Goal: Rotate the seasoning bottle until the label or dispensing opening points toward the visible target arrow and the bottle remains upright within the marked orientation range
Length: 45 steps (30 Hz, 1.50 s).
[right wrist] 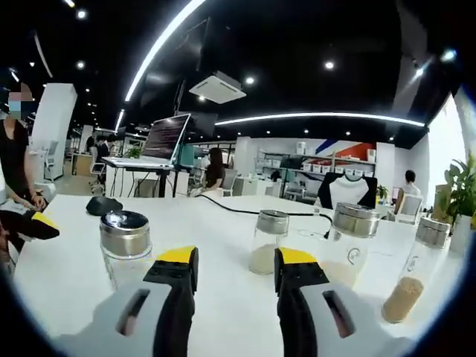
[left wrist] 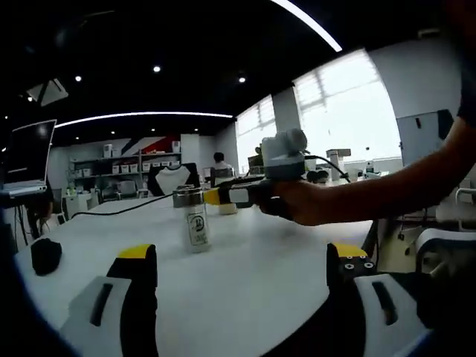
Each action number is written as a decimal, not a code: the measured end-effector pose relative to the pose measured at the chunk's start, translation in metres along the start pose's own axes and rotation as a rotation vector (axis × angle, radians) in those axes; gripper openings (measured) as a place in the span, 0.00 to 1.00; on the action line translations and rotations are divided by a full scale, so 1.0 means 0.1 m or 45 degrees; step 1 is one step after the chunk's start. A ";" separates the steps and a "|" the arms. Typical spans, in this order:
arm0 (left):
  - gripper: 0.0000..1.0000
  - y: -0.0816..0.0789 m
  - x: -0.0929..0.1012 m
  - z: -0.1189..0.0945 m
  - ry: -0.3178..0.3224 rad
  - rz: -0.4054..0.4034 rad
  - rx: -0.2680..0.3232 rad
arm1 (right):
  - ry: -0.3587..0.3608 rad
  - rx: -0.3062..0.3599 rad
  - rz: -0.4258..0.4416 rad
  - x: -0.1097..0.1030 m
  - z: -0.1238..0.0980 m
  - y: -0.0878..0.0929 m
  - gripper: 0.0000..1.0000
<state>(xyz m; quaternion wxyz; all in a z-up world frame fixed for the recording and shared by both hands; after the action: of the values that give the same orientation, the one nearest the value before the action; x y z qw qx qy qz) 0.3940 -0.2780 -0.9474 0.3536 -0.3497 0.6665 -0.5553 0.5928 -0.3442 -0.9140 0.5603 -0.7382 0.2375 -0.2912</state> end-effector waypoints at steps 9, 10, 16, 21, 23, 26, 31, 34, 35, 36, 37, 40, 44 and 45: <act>1.00 0.04 0.00 0.04 -0.003 0.003 -0.020 | 0.073 -0.099 -0.139 0.08 0.17 0.06 0.44; 1.00 0.04 0.00 0.03 -0.004 0.005 -0.023 | 0.068 -0.093 -0.139 0.07 0.17 0.05 0.44; 1.00 0.03 0.00 0.03 -0.012 0.003 -0.009 | 0.107 -0.110 -0.124 0.11 0.26 0.01 0.43; 1.00 0.00 0.06 0.03 -0.001 0.015 -0.001 | 0.120 -0.088 -0.131 0.12 0.27 -0.05 0.39; 1.00 -0.04 0.06 0.02 -0.004 0.024 0.017 | 0.123 -0.089 -0.133 0.11 0.27 -0.06 0.39; 1.00 -0.05 0.07 0.02 -0.011 0.049 0.010 | 0.126 -0.079 -0.132 0.10 0.28 -0.13 0.38; 1.00 -0.05 0.11 0.03 -0.002 0.086 0.006 | 0.161 -0.086 -0.126 0.15 0.30 -0.18 0.37; 1.00 -0.05 0.12 0.03 0.009 0.073 0.017 | 0.178 -0.094 -0.092 0.19 0.34 -0.16 0.36; 1.00 -0.05 0.12 0.03 0.009 0.073 0.018 | 0.176 -0.097 -0.082 0.19 0.36 -0.15 0.36; 1.00 -0.05 0.11 0.03 0.008 0.073 0.017 | 0.183 -0.102 -0.081 0.21 0.39 -0.15 0.36; 1.00 -0.05 0.10 0.02 0.006 0.074 0.017 | 0.191 -0.106 -0.078 0.22 0.40 -0.14 0.36; 1.00 -0.06 0.06 0.01 -0.011 0.083 0.015 | 0.198 -0.117 -0.064 0.26 0.48 -0.14 0.37; 1.00 -0.02 0.01 0.01 -0.040 0.107 -0.010 | 0.224 -0.118 0.033 0.34 0.57 -0.11 0.41; 1.00 -0.01 0.00 0.01 -0.041 0.106 -0.009 | 0.252 -0.116 0.047 0.38 0.59 -0.10 0.40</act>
<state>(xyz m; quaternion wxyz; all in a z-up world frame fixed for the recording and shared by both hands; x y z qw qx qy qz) 0.3947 -0.2790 -0.9460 0.3859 -0.3318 0.6768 -0.5319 0.6614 -0.3267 -0.9097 0.5051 -0.7261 0.3183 -0.3412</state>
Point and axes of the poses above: the point that each gripper's makers call its tool centre point, and the gripper's own axes: z roughly forward along the fingers, x roughly to its right, y roughly out of its underside, the point moved 3 cm from there along -z, roughly backward along the fingers, and after that the axes turned 8 degrees about -x, right-handed, at the moved point
